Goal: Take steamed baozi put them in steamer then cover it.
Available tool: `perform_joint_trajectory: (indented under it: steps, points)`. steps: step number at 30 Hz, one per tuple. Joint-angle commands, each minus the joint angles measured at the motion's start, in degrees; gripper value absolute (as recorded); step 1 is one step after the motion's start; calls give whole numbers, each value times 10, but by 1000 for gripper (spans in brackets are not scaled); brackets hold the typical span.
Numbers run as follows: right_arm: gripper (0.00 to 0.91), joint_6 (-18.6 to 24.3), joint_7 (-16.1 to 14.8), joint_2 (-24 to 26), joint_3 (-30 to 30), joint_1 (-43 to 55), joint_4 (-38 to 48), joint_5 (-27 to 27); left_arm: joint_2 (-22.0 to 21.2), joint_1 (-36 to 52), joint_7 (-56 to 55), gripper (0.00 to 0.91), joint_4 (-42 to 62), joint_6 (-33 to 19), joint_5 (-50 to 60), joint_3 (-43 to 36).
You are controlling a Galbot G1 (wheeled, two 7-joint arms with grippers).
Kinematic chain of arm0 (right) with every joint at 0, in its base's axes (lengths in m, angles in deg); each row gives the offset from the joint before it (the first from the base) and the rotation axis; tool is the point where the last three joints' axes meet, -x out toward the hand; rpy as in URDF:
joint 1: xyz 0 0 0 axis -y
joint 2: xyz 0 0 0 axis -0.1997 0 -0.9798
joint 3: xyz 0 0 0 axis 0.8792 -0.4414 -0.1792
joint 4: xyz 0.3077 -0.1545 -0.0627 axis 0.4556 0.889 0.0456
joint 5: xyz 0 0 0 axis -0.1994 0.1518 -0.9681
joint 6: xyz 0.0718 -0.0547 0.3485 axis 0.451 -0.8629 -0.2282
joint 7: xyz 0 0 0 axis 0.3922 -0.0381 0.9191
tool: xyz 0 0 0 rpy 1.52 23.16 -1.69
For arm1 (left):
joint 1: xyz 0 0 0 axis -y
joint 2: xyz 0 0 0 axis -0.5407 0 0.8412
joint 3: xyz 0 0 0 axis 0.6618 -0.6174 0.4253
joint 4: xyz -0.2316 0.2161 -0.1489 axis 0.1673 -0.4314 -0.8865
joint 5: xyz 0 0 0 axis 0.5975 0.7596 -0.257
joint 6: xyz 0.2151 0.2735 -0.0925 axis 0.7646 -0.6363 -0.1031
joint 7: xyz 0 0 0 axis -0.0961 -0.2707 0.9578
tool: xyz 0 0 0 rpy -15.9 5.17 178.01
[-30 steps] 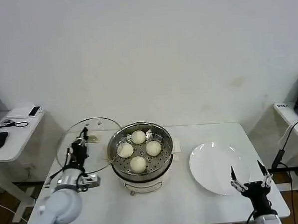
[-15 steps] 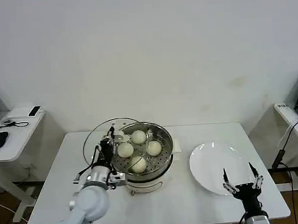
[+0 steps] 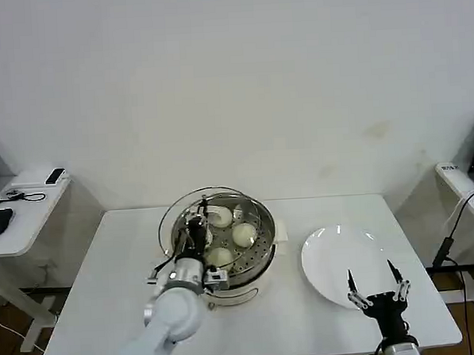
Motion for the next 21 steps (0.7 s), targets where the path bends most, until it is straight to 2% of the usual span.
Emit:
perform_joint_trajectory:
  steps: [1, 21]
  points:
    - [907, 1, 2, -4, -7, 0, 2, 8, -29, 20, 5, 0, 33, 1, 19, -31]
    - [907, 4, 3, -4, -15, -1, 6, 13, -32, 11, 6, 0, 36, -5, 33, -38]
